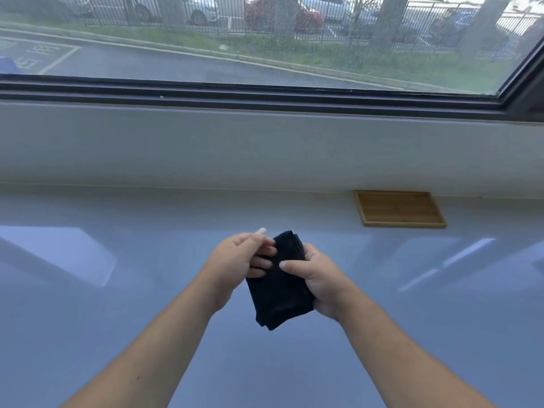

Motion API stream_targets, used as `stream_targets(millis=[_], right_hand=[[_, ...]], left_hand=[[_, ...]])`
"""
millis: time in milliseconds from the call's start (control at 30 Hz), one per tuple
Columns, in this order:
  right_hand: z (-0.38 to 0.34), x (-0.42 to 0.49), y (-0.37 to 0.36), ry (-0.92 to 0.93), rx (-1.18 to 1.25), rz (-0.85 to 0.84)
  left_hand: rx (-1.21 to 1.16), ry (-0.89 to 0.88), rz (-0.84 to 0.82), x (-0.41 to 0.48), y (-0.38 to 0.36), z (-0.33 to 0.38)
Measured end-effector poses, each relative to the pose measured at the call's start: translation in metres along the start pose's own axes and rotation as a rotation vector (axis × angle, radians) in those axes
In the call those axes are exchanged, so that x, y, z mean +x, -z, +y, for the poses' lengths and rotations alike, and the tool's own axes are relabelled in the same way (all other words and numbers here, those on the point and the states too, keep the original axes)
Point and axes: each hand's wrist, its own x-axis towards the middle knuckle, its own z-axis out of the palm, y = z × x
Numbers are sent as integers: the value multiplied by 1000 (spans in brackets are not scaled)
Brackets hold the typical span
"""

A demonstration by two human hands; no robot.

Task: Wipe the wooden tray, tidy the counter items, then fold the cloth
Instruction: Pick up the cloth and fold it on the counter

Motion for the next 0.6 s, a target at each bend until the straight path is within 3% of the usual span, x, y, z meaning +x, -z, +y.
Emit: stream_targets(millis=[67, 100, 167, 233, 400, 500, 600], right_hand=[[0, 3, 5, -9, 108, -28], [0, 5, 7, -9, 180, -60], [2, 10, 8, -22, 292, -79], [8, 17, 11, -64, 289, -45], [36, 37, 32, -192, -71, 8], [55, 58, 41, -206, -343, 157], [73, 78, 53, -206, -466, 276]], left_hand=[[136, 2, 166, -1, 13, -13], [142, 62, 129, -2, 16, -20], [35, 193, -119, -3, 15, -35], [-54, 200, -235, 1, 9, -46], [54, 176, 20, 23, -7, -82], [216, 239, 92, 37, -12, -109], [376, 252, 158, 55, -13, -125]])
